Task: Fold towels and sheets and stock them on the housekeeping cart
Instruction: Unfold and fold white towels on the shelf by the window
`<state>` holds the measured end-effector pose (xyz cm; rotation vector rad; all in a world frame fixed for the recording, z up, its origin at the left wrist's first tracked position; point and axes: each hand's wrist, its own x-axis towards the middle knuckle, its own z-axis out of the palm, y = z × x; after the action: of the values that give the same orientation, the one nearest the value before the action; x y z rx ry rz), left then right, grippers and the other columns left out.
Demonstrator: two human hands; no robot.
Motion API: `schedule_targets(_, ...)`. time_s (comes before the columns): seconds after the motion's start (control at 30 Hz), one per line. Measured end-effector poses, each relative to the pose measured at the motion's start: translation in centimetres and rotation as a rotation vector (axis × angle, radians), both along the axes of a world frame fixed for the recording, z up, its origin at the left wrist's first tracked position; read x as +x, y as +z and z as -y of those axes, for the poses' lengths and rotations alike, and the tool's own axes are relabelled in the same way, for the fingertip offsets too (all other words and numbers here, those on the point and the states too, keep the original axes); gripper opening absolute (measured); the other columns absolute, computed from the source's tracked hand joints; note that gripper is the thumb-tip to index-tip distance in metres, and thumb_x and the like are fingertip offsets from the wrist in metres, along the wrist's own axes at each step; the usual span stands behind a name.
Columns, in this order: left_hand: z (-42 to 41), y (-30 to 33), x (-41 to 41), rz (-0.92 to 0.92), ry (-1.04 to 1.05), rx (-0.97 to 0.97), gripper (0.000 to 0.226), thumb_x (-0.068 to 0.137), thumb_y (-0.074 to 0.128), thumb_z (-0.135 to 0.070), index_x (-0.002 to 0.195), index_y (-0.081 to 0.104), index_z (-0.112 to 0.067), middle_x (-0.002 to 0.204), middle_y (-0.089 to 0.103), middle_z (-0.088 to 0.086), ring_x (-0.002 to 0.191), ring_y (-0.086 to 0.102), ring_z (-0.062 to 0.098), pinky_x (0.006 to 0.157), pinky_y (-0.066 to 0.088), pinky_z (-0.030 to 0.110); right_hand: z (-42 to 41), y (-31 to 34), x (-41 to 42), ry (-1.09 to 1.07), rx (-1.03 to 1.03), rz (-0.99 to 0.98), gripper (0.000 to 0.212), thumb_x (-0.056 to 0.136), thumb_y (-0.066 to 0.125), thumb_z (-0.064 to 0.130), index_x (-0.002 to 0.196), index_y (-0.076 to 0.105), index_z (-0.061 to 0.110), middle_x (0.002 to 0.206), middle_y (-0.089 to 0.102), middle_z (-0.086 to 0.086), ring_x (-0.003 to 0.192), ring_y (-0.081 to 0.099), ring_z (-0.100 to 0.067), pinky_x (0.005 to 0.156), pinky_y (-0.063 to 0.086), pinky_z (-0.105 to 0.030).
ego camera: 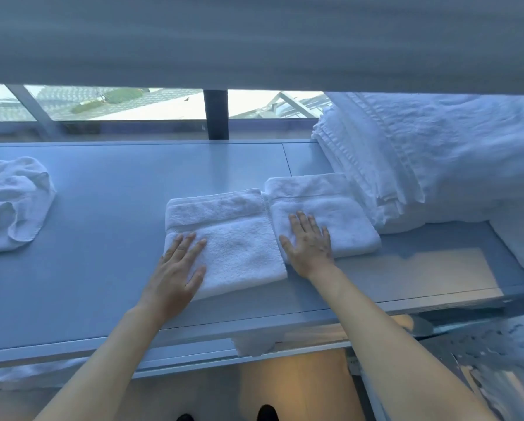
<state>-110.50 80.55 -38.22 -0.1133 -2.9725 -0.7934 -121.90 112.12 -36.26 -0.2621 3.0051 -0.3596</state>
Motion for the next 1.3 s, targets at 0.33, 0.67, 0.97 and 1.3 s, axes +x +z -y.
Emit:
schedule_targets(0.33,5.7,0.7,4.4,0.002,0.026,0.008,0.069,0.098,0.029,-0.058,0.161,0.030,-0.031,0.170,0.013,-0.015,0.157,-0.004,0.003,0.127,0.011,0.034,4.9,-0.5,4.6,0.057,-0.019,-0.033,0.070,0.104,0.031,0.059,0.164,0.016,0.027,0.173,0.006,0.004,0.159,-0.002,-0.017,0.127,0.001,-0.048)
schedule_targets(0.67,13.6,0.8,11.7,-0.018,0.039,0.038,0.064,0.100,0.035,-0.055,0.161,0.030,-0.034,0.170,0.012,-0.022,0.158,0.003,0.006,0.124,0.018,0.036,13.6,1.2,11.9,0.138,-0.094,-0.143,0.059,0.099,0.049,0.042,0.150,0.047,0.012,0.158,0.042,-0.010,0.148,0.036,-0.029,0.119,0.030,-0.049)
schedule_targets(0.97,18.1,1.7,13.3,-0.050,0.237,0.072,0.062,0.092,0.041,-0.051,0.147,0.055,-0.025,0.165,0.034,-0.001,0.155,0.024,0.021,0.124,0.026,0.042,24.1,1.5,12.8,0.171,-0.099,-0.002,0.066,0.104,0.041,0.050,0.152,0.036,0.005,0.140,0.050,-0.013,0.126,0.043,-0.030,0.110,0.034,-0.037)
schedule_targets(1.3,16.8,2.6,12.0,0.102,0.628,0.136,0.066,0.093,0.067,-0.044,0.153,0.044,-0.028,0.129,0.055,0.013,0.107,0.062,0.041,0.089,0.051,0.047,28.2,1.7,13.2,0.010,-0.275,0.160,0.084,0.099,0.055,0.049,0.163,0.008,0.020,0.136,0.041,-0.015,0.116,0.056,-0.037,0.096,0.045,-0.042)
